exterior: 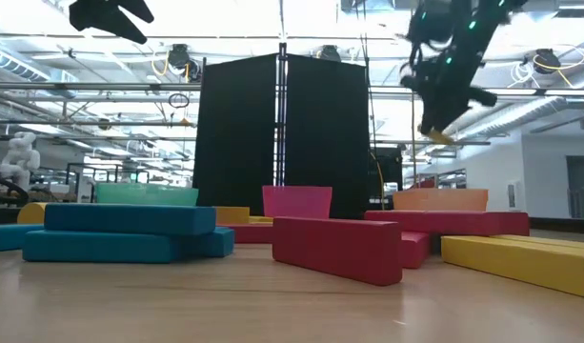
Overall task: Sort blocks
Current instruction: Put the yellow block into the orange bin
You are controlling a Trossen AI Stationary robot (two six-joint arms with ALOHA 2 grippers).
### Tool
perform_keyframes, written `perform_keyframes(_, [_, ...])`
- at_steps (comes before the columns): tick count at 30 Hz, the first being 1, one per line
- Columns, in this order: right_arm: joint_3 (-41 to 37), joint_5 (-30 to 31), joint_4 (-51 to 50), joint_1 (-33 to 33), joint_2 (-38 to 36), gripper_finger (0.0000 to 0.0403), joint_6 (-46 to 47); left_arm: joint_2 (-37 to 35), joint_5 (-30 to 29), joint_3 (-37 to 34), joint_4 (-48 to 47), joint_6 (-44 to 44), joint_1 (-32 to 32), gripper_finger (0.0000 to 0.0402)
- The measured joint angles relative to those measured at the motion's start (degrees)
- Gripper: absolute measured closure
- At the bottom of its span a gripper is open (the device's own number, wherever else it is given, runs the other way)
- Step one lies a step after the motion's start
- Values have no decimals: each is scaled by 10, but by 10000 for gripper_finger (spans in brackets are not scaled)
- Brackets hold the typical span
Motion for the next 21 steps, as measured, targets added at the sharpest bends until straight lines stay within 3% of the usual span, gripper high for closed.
perform_keyframes(8, [0,-99,12,-89,117,319,-44,0,5,0,-8,-28,0,134])
perform_keyframes(17, [0,-98,16,-116,172,319,-57,0,7,0,-8,-28,0,134])
perform_keyframes(21, [0,-82,19,-121,168,260,-68,0,8,0,-8,-27,0,134])
